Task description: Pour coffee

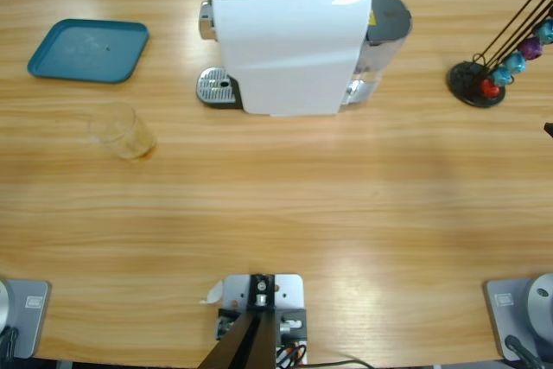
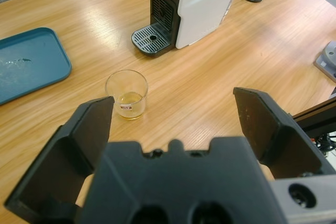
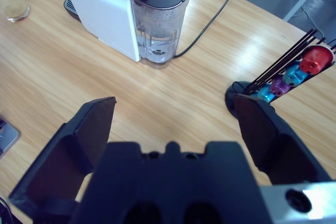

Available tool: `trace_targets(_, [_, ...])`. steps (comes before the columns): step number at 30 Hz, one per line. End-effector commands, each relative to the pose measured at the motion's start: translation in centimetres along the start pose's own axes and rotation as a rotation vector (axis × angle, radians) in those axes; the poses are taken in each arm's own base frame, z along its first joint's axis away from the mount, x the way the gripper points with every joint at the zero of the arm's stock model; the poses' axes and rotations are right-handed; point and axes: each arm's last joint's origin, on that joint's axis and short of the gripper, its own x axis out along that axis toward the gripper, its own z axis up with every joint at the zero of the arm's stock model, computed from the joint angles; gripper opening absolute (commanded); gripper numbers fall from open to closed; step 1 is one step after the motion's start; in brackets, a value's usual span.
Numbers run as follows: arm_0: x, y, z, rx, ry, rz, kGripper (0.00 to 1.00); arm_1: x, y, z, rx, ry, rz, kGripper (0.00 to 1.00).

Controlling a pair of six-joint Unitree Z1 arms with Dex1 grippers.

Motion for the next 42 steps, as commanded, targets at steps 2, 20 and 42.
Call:
trace_targets(2, [0.4, 0.2, -0.9, -0.02, 0.019, 0.009, 1.0, 1.1, 0.2, -0.7, 0.001, 0.054, -0.011, 1.0])
trace_targets(20, [9.4, 1.6, 13.2, -0.287, 0.138, 0.057, 1.0, 1.0, 0.2, -0.7, -0.003, 0.05, -0.005, 1.0])
trace_targets(42, [25.9, 7.0, 18.8, -0.847, 0.304, -0.163, 0.945, 0.9, 0.1, -0.8, -0.001, 0.043, -0.006, 1.0])
